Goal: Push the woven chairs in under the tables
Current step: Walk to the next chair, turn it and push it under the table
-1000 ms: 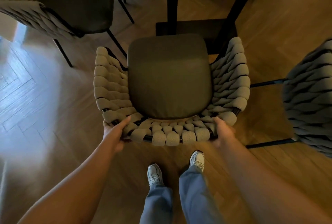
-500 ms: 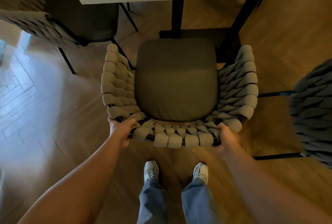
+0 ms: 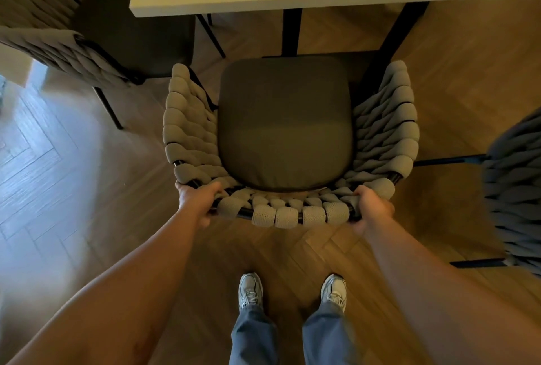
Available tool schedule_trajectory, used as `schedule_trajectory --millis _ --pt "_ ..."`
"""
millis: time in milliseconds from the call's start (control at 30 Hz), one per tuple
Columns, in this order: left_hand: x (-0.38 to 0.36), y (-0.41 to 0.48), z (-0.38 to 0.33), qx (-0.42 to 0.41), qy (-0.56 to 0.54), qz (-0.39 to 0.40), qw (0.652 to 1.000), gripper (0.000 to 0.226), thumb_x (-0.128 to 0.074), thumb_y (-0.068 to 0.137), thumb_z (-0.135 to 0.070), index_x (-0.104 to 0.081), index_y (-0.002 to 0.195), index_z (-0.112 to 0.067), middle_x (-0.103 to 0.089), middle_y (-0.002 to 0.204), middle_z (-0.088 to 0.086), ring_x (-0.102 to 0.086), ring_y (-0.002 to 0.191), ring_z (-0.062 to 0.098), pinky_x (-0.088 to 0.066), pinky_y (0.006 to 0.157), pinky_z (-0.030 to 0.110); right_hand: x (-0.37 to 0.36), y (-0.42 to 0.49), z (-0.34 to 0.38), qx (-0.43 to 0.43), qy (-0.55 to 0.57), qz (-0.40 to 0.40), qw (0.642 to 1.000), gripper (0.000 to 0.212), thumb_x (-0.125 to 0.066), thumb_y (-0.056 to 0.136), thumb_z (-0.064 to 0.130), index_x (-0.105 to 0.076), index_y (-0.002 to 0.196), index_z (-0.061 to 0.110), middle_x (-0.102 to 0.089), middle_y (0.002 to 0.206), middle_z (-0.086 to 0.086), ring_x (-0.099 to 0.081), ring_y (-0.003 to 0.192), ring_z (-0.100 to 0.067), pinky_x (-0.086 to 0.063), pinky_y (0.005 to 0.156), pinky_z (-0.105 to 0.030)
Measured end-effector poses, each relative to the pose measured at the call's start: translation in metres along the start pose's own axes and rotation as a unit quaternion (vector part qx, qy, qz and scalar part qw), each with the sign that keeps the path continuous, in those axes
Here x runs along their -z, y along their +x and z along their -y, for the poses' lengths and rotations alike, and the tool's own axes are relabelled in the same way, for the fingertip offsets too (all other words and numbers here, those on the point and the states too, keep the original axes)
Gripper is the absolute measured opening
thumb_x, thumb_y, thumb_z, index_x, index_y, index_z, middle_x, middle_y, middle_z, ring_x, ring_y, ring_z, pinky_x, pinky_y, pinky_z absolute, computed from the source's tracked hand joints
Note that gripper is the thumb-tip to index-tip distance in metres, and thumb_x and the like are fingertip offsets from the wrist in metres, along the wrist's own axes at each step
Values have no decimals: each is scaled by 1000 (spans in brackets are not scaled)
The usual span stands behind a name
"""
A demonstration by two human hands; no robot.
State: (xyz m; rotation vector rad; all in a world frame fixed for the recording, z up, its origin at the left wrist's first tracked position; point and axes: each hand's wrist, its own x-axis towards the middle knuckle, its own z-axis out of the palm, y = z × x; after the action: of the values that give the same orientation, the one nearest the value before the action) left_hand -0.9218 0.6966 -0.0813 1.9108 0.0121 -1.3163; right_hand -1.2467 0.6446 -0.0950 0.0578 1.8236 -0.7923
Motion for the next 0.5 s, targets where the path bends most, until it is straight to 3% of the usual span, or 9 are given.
schedule_trajectory --millis 300,500 --pt "1 -2 1 -4 -1 9 1000 82 -70 84 1 -24 144 -31 -57 116 8 -66 92 29 -57 54 40 0 -4 -1 -5 5 2 1000 26 -68 87 8 -44 81 17 -62 88 -14 -68 76 -33 -55 53 -42" --pt "-3 -6 10 4 -9 13 1000 88 -72 82 2 -21 144 -33 -55 117 9 -66 94 31 -58 49 38 9 -6 4 -1 -6 6 1000 22 -68 87 5 -47 84 12 -61 87 -14 -68 76 -32 -54 52 -41"
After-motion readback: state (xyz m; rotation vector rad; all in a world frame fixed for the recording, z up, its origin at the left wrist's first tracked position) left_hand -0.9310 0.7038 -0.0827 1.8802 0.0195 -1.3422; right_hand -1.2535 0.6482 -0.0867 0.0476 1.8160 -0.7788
